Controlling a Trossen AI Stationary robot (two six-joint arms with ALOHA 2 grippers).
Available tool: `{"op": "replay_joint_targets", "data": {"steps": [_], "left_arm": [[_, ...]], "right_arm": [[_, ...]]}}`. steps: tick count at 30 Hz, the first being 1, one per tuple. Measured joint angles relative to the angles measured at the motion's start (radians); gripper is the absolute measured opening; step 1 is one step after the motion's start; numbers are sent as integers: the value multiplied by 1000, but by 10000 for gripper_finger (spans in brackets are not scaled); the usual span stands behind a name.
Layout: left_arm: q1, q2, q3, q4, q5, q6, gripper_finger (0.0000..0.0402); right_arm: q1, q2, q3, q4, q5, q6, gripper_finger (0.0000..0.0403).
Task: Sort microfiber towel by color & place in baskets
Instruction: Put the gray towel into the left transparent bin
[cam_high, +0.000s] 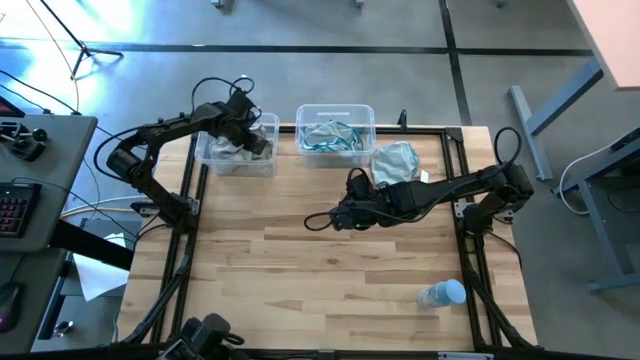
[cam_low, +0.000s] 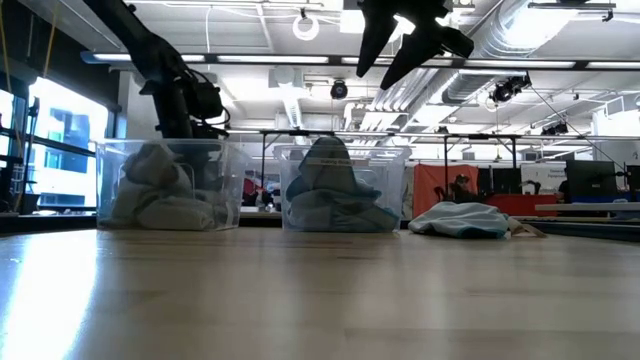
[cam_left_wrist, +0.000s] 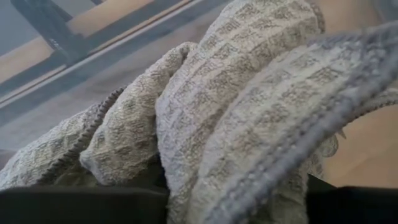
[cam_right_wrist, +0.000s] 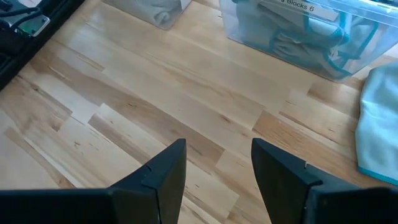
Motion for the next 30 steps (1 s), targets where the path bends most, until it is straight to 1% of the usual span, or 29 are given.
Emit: {"op": "replay_joint_targets", "data": {"steps": [5,11,24,30], "left_arm": [[0,-3,23,-21,1,0,149],[-2,-68,32,-23,-2,9,157],[-2,-321,33,-46,-2,29,157],[-8,-451,33,-59,-2,75,157]], "right_arm": [[0,0,0,0,0,0,177],[-1,0,0,0,-5,25,177],[-1,0,0,10,-7,20,177],[-1,0,0,10,-7,20,177]]}}
